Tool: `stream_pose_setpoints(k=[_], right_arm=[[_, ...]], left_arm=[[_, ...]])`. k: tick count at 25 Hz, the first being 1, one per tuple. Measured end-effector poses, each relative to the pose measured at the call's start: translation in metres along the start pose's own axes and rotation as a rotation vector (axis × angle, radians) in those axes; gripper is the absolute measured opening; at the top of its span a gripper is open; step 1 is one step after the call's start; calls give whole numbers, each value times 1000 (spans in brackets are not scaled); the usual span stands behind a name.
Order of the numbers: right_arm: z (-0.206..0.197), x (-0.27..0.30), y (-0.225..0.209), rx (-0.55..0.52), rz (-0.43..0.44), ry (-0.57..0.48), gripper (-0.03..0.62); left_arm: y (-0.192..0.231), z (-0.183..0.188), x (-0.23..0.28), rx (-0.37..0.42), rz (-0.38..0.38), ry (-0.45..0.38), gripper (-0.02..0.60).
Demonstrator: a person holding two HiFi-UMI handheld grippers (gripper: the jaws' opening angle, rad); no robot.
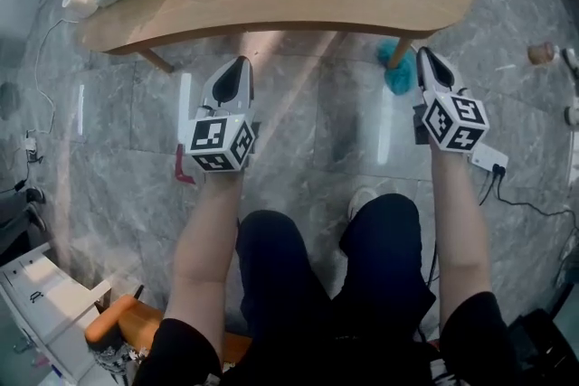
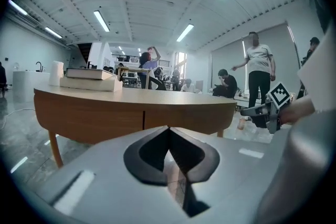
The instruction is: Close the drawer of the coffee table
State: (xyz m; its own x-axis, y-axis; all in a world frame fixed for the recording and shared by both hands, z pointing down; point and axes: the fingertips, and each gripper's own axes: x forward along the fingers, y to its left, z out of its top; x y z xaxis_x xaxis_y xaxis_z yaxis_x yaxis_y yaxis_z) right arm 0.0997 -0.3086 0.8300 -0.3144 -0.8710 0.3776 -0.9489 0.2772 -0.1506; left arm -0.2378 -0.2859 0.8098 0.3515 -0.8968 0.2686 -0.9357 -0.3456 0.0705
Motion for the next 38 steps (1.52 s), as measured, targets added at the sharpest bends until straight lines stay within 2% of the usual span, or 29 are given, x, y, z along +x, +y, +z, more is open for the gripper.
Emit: stream_pose_setpoints(k=[6,11,19,25,29,32,34,38], right_arm=[[54,-41,43,28,82,89,2],[127,-88,79,46,125,158,2],[229,-171,142,38,216,220,2],[293,-231,188,51,274,197,2],[334,-285,222,55,300,156,2],[365,-320,244,55,330,109,2],[385,-339,258,39,351,75,2],[396,-396,294,17,387,60,2]], left_arm=[[-11,57,-55,-28,15,101,6],[-27,139,-114,-42,23,147,6],[-72,264,-201,-50,6,160,6],[-104,336,-251,-63,-39,147,6],[-131,374,-294,-62,-100,144,6],[-148,405,-320,-63,-141,109,6],[-154,425,-336,-94,-154,78,6],[-170,446,-397,-129,-191,55,6]])
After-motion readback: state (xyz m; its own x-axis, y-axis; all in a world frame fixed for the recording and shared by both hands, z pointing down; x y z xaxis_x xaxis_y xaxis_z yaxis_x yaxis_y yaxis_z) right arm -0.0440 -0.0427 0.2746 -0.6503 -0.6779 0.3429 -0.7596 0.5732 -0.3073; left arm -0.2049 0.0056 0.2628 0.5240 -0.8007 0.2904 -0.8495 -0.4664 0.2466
